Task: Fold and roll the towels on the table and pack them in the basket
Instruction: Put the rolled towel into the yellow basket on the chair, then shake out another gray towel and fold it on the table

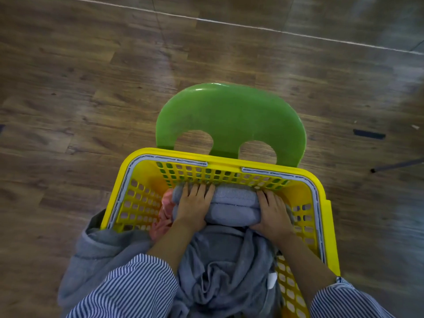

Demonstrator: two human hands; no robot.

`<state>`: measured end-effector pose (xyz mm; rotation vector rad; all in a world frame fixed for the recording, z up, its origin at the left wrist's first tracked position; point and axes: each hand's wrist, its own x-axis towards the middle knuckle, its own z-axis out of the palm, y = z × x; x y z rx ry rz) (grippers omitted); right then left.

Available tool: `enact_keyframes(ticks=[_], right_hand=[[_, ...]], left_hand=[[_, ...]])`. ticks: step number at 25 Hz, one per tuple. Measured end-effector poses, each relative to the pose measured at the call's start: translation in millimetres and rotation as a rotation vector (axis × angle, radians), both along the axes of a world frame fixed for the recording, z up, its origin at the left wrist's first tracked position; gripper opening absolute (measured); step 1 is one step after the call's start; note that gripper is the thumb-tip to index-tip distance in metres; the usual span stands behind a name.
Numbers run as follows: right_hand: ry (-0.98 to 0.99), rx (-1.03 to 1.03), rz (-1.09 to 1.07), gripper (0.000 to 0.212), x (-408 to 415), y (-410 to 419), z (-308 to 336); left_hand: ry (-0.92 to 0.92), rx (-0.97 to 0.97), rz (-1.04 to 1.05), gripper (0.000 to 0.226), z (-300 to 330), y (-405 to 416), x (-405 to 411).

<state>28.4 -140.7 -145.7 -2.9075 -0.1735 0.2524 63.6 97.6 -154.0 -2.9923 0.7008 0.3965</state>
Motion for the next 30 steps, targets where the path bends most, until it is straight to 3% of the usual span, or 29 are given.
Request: enact_keyframes(ticks=[6, 8, 12, 14, 17, 20, 22, 24, 28, 30], right_hand=[[-0.017, -0.051, 0.040, 0.105, -9.3, -0.5, 6.2], [-0.029, -0.029, 0.031, 0.103, -27.0, 1.7, 20.0], [0.040, 0.082, 0.334, 0.071, -86.2, 15.4, 32.0], [0.109, 0.043, 0.453, 0.044, -107.9, 16.2, 20.6], [0.083, 0.011, 0.387, 0.018, -114.3, 17.0, 15.6], [0.026, 0.073, 0.292, 0.035, -110.0, 17.4, 38.9], [-0.053, 0.122, 0.203, 0.020, -104.1, 14.5, 61.9], [-0.092, 0.182, 0.127, 0.021, -97.3, 14.4, 80.8], [-0.167, 0.482, -0.001, 0.063, -77.0, 25.6, 140.4], [-0.323, 0.528, 0.005, 0.057, -62.4, 30.0, 169.0]], left_hand=[[0.002, -0.012, 0.090, 0.116, 15.0, 9.4, -21.4], [-0.032, -0.063, 0.185, 0.107, 27.4, 16.5, -46.1], [0.048, -0.054, 0.375, 0.096, 36.8, 29.2, -104.9], [0.112, -0.012, 0.319, 0.076, 42.4, 32.0, -126.0], [0.026, -0.024, 0.191, 0.045, 52.5, 34.8, -135.5], [-0.022, -0.041, 0.155, 0.027, 67.9, 38.3, -130.3], [-0.070, -0.128, 0.172, 0.012, 81.9, 40.8, -125.9], [-0.095, -0.190, 0.180, 0.018, 99.1, 42.4, -117.8], [-0.159, -0.227, 0.232, 0.030, 156.8, 34.7, -96.2], [-0.209, -0.225, 0.285, 0.036, 187.6, 32.8, -82.3]])
